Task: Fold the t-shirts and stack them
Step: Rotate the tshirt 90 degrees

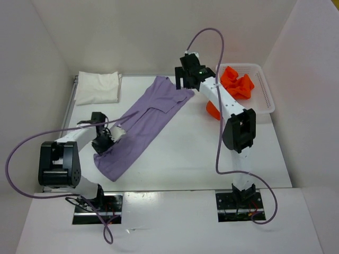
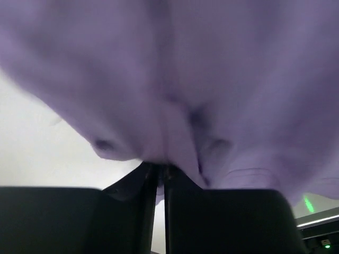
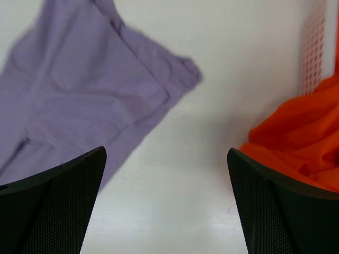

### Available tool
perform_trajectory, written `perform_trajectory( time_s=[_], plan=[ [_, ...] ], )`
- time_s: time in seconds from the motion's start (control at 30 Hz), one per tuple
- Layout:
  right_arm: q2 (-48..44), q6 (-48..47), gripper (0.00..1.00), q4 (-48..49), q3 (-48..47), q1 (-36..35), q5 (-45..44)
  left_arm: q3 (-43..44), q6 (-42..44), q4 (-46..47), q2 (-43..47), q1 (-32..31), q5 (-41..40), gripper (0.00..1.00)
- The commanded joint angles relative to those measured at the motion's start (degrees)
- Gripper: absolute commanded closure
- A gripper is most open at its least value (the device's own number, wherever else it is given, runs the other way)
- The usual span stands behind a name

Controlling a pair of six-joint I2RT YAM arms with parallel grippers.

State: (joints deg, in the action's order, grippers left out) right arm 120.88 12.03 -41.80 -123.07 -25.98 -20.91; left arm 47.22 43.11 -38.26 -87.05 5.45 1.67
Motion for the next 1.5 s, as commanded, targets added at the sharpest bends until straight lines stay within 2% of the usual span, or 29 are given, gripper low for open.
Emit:
perform_trajectory(
  time_s=[0.0,0.07,0.13,0.27,0.4,0.47,0.5,0.6,0.67,0.8,0.83,0.9,0.93,1.03,1.13,1.17,1.27,1.37,1.47],
  plan=[
    [-7.75,1.33,0.01,0.84,4.13,0.40,2.09,-2.39,5.66,-2.96,3.10,-7.72,4.30,0.90],
    [-12.22,1.33,0.01,2.68,11.86,0.40,2.62,-3.63,6.28,-2.96,4.51,-11.93,4.30,0.96],
    [-15.05,1.94,0.01,4.71,18.78,0.40,3.15,-3.63,6.98,-4.62,5.30,-14.23,5.70,0.98],
    [-19.80,3.52,0.01,4.71,26.29,0.40,3.15,0.66,6.98,-7.96,6.63,-20.91,9.48,1.00],
    [-20.60,6.24,0.01,6.72,33.14,0.40,7.27,3.92,3.40,-12.45,6.01,-31.45,14.22,1.00],
    [-19.72,7.82,0.01,6.73,33.15,0.40,8.69,4.55,1.99,-14.29,6.01,-36.19,18.71,0.96],
    [-18.93,7.83,0.01,6.73,33.15,0.40,9.56,5.33,-0.72,-14.30,6.01,-41.78,19.41,0.95],
    [-19.62,8.45,0.01,7.26,33.68,0.40,11.06,5.86,-4.16,-13.33,6.01,-51.03,17.59,0.92],
    [-20.85,8.45,0.01,5.68,35.33,0.40,11.06,5.86,-4.70,-12.80,5.39,-52.82,16.44,0.87],
    [-27.08,11.07,0.01,3.40,43.24,-0.82,9.83,6.39,-5.32,-14.38,8.01,-52.83,14.41,0.66],
    [-30.49,12.13,0.01,3.39,45.26,-1.70,9.83,7.09,-5.84,-15.60,8.99,-51.26,13.63,0.54],
    [-34.72,16.08,0.01,2.87,50.98,-3.63,9.30,8.85,-5.85,-17.63,10.74,-48.97,11.96,0.43],
    [-35.62,19.05,0.01,2.87,53.87,-7.04,9.30,8.85,-6.72,-17.64,11.63,-45.65,10.91,0.38],
    [-35.10,23.46,0.01,1.38,56.44,-13.55,9.30,8.85,-8.21,-17.12,14.27,-38.44,9.50,0.34],
    [-33.96,29.79,0.04,0.76,58.90,-23.56,12.63,8.85,-9.88,-16.58,16.73,-35.35,3.36,0.31],
    [-33.35,31.28,0.04,2.41,59.95,-28.90,13.78,8.16,-10.41,-15.89,17.86,-33.07,1.51,0.29],
    [-30.10,36.30,0.05,5.75,61.19,-35.43,17.29,6.22,-10.42,-15.35,20.50,-28.05,-1.85,0.25],
    [-25.53,37.44,0.07,8.13,60.76,-38.17,18.71,4.90,-11.46,-14.03,22.45,-24.27,-2.38,0.21],
    [-20.79,36.92,0.14,8.14,59.00,-40.55,19.23,4.90,-13.14,-12.72,22.97,-21.03,-1.85,0.18]
  ],
)
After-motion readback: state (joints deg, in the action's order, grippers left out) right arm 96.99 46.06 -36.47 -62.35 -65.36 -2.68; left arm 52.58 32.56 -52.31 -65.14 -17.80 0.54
